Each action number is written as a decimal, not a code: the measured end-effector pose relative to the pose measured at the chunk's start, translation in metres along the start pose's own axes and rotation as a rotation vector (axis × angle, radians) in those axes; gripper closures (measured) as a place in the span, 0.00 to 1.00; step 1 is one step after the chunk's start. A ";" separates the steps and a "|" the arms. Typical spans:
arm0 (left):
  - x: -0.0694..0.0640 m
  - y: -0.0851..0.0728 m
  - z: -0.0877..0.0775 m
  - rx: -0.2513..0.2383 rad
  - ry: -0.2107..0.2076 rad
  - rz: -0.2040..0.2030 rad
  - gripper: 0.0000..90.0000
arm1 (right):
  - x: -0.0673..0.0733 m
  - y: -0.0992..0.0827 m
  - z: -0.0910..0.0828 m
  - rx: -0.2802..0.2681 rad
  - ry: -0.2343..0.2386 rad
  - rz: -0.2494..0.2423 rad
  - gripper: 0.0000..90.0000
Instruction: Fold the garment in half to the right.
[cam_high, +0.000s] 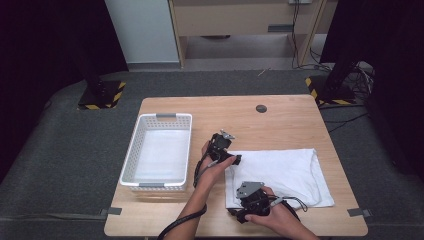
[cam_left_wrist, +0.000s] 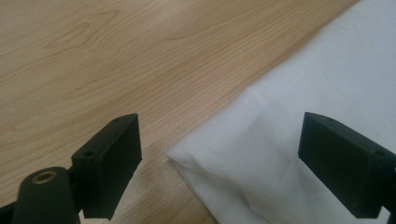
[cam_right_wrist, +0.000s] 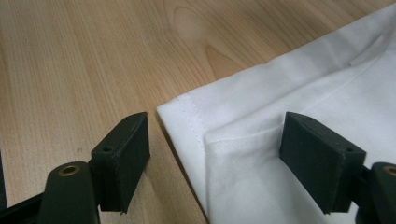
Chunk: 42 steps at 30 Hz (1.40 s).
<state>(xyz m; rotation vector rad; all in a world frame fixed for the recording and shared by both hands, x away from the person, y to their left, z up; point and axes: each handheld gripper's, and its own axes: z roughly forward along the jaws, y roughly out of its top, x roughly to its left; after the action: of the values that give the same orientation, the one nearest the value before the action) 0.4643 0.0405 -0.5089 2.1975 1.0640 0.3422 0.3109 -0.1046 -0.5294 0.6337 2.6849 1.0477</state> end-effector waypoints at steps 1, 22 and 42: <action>0.002 0.000 0.002 -0.004 0.001 0.009 0.14 | 0.000 -0.001 0.000 -0.005 0.002 0.000 0.27; 0.004 -0.018 0.009 -0.043 0.003 0.046 0.44 | 0.000 -0.001 0.000 -0.004 -0.001 0.002 0.27; -0.005 -0.031 0.003 -0.111 -0.035 0.010 0.80 | 0.000 0.006 0.000 0.011 -0.089 0.049 0.54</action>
<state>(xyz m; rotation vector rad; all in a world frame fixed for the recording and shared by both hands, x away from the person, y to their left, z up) 0.4442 0.0496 -0.5318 2.1031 0.9922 0.3576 0.3130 -0.1003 -0.5250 0.7338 2.6131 0.9921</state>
